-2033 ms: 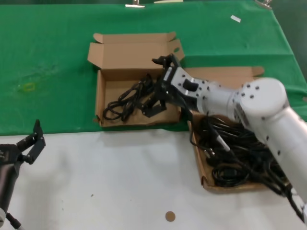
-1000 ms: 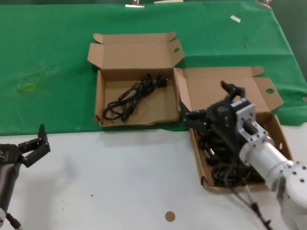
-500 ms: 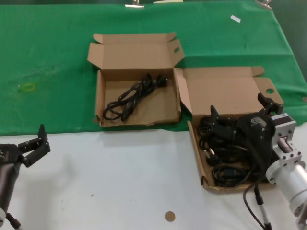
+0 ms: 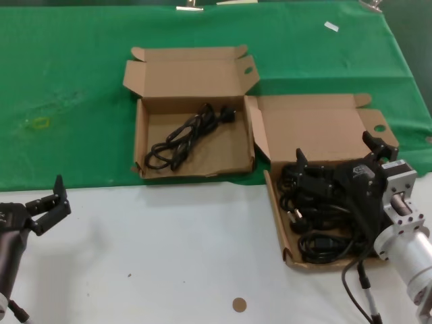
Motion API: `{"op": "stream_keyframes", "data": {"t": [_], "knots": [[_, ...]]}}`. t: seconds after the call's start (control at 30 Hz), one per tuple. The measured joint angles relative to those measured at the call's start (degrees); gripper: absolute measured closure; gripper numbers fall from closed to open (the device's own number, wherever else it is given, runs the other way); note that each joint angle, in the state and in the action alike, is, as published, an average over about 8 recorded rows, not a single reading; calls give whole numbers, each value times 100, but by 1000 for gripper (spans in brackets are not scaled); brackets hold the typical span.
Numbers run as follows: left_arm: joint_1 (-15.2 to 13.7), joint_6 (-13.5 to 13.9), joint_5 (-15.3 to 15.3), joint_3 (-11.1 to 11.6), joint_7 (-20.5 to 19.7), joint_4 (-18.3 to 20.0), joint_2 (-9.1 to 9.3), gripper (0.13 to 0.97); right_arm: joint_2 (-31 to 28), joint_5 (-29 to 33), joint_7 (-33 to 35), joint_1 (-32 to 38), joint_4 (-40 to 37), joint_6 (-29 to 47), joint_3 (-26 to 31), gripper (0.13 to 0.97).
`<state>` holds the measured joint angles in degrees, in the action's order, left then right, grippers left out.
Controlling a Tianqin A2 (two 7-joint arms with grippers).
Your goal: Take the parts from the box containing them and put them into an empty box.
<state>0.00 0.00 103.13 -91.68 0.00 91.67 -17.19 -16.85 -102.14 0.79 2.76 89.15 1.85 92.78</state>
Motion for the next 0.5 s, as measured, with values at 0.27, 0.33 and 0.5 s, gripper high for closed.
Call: {"op": "stream_keyframes", "data": {"t": [0.27, 0.33, 0.5], "knots": [[0, 0, 0, 0, -1, 0, 0, 132, 0, 0, 0, 0, 0, 0, 0, 129], [0, 0, 0, 0, -1, 0, 0, 132, 0, 0, 0, 0, 0, 0, 0, 129], [0, 0, 0, 0, -1, 0, 0, 132, 0, 0, 0, 0, 0, 0, 0, 129]]}}
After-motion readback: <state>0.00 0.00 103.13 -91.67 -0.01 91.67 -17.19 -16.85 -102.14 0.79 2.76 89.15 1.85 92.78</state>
